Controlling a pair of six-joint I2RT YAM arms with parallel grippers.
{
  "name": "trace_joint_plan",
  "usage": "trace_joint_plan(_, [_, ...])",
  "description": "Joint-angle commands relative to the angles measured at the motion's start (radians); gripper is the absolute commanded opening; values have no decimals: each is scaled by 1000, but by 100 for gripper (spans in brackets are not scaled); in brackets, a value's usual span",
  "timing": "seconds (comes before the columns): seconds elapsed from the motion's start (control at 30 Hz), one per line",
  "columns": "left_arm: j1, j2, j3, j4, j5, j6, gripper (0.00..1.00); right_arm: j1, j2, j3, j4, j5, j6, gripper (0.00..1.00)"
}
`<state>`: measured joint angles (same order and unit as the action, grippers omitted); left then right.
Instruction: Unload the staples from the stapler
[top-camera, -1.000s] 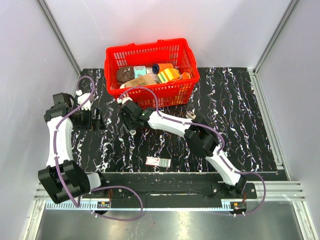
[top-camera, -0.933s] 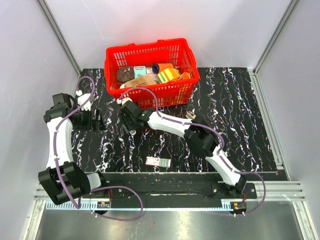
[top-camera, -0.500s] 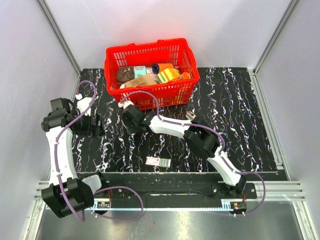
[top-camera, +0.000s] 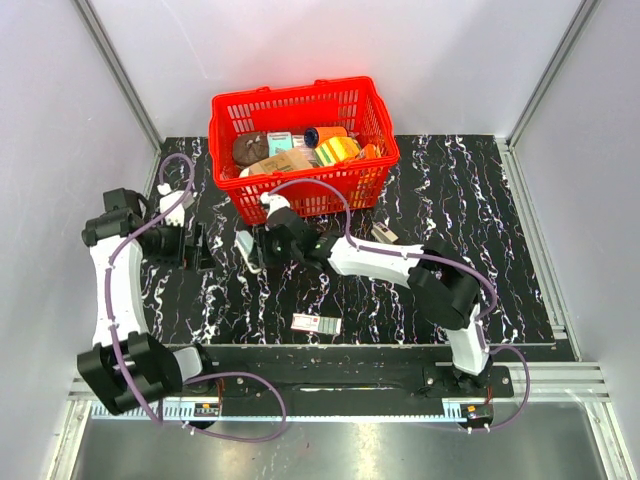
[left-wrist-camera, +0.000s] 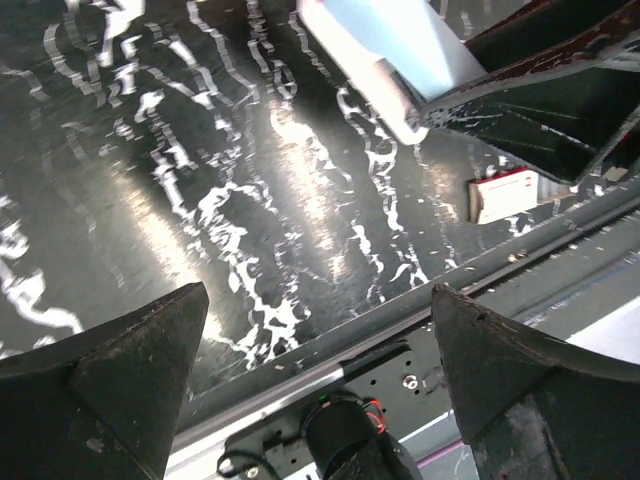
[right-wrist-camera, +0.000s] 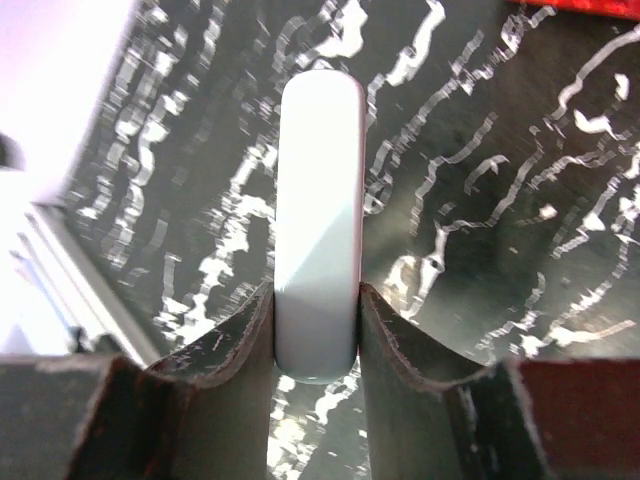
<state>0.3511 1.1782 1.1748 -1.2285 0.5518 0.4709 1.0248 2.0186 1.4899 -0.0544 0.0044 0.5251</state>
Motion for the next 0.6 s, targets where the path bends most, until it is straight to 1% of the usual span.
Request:
trace_joint_plan(0.0, [5,79,-62,67,268,70,99,6,-86,10,230,-43,217,0])
trace_joint_plan(0.07, [5,96,-110,67,324,106,99,6,-96,-8,295,-49,266,0])
trace_joint_plan(0.17, [5,78,-185,131,326,127,99,6,-133,-48,361,-46,303,0])
trace_joint_plan(0.2, [3,71,-190,144,329,111,99,8,-149,-69,382,-47,317,0])
trace_joint_plan(0.27, [3,58,-179,107,364,150,99,6,-172,-95,401,-58,342,0])
trace_joint_plan(0.43, [-18,2,-181,144,385,133,99,14,-207,-154,452,-78,407,0])
trace_joint_plan(0.57, [-43,-23,-182,149,395,147,97,29,-219,-191,490,-72,438,0])
